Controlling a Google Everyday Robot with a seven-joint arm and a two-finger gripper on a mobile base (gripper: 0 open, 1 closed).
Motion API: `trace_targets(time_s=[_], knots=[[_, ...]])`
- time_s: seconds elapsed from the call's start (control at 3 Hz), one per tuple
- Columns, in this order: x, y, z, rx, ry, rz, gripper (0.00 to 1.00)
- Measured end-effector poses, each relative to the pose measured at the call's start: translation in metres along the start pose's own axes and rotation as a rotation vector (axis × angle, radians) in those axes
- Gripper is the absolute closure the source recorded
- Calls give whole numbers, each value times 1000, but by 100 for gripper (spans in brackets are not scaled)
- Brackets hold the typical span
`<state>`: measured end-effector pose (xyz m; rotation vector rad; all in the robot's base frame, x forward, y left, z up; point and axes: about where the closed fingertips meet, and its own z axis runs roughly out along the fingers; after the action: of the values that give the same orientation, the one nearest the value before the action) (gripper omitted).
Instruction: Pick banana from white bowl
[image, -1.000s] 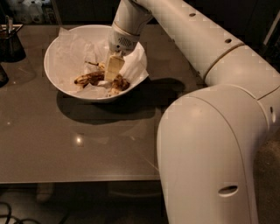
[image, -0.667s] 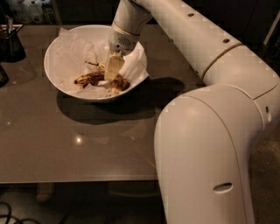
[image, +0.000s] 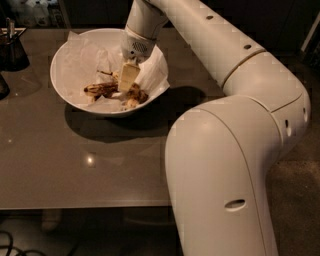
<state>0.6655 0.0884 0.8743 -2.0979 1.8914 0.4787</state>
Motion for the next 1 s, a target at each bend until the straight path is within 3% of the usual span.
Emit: trace_targets(time_s=[0.67,1.0], knots=[[0,-6,8,-8,12,-3,59],[0,-6,7,-8,13,-3,78]])
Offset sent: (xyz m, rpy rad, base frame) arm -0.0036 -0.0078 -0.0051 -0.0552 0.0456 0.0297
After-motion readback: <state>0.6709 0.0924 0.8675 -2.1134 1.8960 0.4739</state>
